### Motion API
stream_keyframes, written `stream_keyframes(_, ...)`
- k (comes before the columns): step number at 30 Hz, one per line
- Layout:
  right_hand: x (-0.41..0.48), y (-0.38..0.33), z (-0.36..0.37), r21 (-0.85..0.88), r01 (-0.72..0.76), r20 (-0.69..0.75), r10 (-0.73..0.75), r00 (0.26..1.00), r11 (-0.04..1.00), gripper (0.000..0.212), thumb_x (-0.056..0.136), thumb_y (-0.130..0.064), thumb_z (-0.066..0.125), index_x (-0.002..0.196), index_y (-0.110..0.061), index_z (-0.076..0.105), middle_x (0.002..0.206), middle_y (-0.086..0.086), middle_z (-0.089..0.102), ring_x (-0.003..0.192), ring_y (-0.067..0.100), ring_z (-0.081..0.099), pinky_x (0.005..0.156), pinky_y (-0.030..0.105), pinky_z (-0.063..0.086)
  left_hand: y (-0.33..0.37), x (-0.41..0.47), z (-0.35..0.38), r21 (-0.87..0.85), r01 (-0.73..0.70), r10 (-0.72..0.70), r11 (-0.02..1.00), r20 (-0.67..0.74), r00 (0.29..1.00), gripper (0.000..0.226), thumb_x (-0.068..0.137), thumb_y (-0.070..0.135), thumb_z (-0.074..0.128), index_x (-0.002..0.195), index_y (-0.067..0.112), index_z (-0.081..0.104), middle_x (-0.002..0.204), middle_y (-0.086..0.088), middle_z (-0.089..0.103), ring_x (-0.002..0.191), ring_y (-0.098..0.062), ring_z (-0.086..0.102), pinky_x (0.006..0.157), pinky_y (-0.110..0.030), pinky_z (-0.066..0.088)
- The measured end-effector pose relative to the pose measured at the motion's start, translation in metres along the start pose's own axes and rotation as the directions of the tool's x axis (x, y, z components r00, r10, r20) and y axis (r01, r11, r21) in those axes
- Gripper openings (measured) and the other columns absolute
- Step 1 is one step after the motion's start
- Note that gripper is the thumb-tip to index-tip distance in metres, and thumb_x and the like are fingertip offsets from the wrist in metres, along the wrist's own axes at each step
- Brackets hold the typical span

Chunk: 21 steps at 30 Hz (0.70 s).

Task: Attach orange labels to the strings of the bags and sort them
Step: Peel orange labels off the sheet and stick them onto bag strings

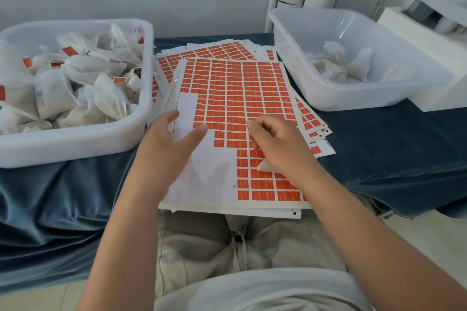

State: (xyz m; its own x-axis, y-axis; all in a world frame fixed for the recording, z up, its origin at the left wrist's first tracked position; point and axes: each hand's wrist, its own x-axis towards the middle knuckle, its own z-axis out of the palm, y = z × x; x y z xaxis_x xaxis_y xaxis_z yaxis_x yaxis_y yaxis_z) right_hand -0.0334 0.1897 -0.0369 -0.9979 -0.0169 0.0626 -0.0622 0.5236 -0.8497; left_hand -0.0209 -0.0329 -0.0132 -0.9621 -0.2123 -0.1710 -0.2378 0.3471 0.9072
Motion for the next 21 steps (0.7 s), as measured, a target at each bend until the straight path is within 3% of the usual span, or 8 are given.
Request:
stream_keyframes(2,-0.001,0.000,0.003,-0.116,0.058,0.011,-0.057,0.998,0.992,0.025,0.104,-0.052,0.053,0.094,-0.034,0.067,0.084,-0.023,0.070,0.078,-0.002,0.068,0.063,0.010,0.049,-0.002,0.003,-0.003,-0.033,0.011,-0.009,0.999,0.037,0.999,0.076,0.087,0.060,0.075,0.152,0.040,0.043,0.157,0.013,0.049,0.141,-0.020,0.052,0.113,-0.060,0.045)
stream_keyframes(6,-0.002,0.001,0.011,-0.457,0.188,0.016,-0.204,0.979,0.869,0.027,0.101,-0.054,0.059,0.112,-0.033,0.072,0.106,-0.017,0.074,0.075,-0.006,0.057,0.068,0.006,0.033,-0.007,-0.001,0.013,0.254,-0.143,0.111,0.957,0.135,0.985,0.070,0.084,0.063,0.077,0.143,0.048,0.044,0.123,0.030,0.051,0.102,0.001,0.058,0.088,-0.035,0.052)
stream_keyframes(8,-0.003,0.001,0.014,-0.489,0.216,0.036,-0.228,0.973,0.845,0.038,0.097,-0.061,0.061,0.119,-0.032,0.072,0.114,-0.014,0.074,0.083,-0.002,0.060,0.070,0.006,0.030,-0.012,-0.003,0.027,0.248,-0.230,0.200,0.941,0.142,0.970,0.067,0.081,0.058,0.082,0.135,0.054,0.043,0.112,0.036,0.049,0.091,0.006,0.057,0.074,-0.016,0.048)
stream_keyframes(11,-0.008,0.002,0.016,-0.488,0.247,0.014,-0.275,0.961,0.837,0.050,0.093,-0.064,0.064,0.129,-0.030,0.070,0.125,-0.010,0.074,0.101,0.009,0.072,0.074,0.003,0.025,-0.015,-0.006,0.042,0.174,-0.274,0.262,0.946,0.086,0.961,0.077,0.084,0.049,0.085,0.146,0.049,0.038,0.110,0.039,0.053,0.080,0.017,0.057,0.053,0.002,0.041)
stream_keyframes(14,-0.013,-0.001,0.015,-0.476,0.305,-0.008,-0.351,0.936,0.825,0.054,0.091,-0.066,0.059,0.123,-0.026,0.074,0.116,-0.008,0.077,0.096,0.010,0.074,0.073,0.002,0.026,-0.015,-0.007,0.043,0.082,-0.246,0.248,0.966,-0.019,0.969,0.082,0.087,0.043,0.084,0.152,0.043,0.035,0.093,0.031,0.068,0.084,0.016,0.066,0.051,0.003,0.042)
stream_keyframes(18,-0.016,-0.003,0.014,-0.476,0.367,-0.009,-0.422,0.907,0.799,0.043,0.095,-0.056,0.062,0.118,-0.022,0.076,0.108,-0.006,0.078,0.090,0.010,0.073,0.078,0.002,0.032,-0.013,-0.008,0.044,-0.064,-0.222,0.218,0.973,-0.064,0.974,0.069,0.091,0.037,0.082,0.147,0.039,0.043,0.090,0.031,0.073,0.087,0.017,0.066,0.057,0.005,0.041)
stream_keyframes(20,-0.016,-0.002,0.016,-0.488,0.403,-0.016,-0.470,0.883,0.774,0.034,0.097,-0.044,0.069,0.118,-0.017,0.077,0.106,-0.002,0.079,0.089,0.012,0.074,0.083,0.002,0.034,-0.012,-0.010,0.044,-0.124,-0.199,0.195,0.972,-0.044,0.980,0.066,0.091,0.037,0.082,0.143,0.042,0.043,0.090,0.028,0.075,0.087,0.016,0.067,0.061,-0.005,0.051)
stream_keyframes(21,-0.016,-0.002,0.017,-0.500,0.426,-0.017,-0.500,0.866,0.754,0.031,0.097,-0.038,0.071,0.116,-0.015,0.077,0.103,0.000,0.079,0.087,0.013,0.074,0.083,0.002,0.033,-0.011,-0.010,0.044,-0.161,-0.175,0.174,0.971,-0.017,0.985,0.065,0.090,0.038,0.083,0.142,0.043,0.042,0.091,0.025,0.077,0.088,0.014,0.069,0.071,-0.013,0.056)
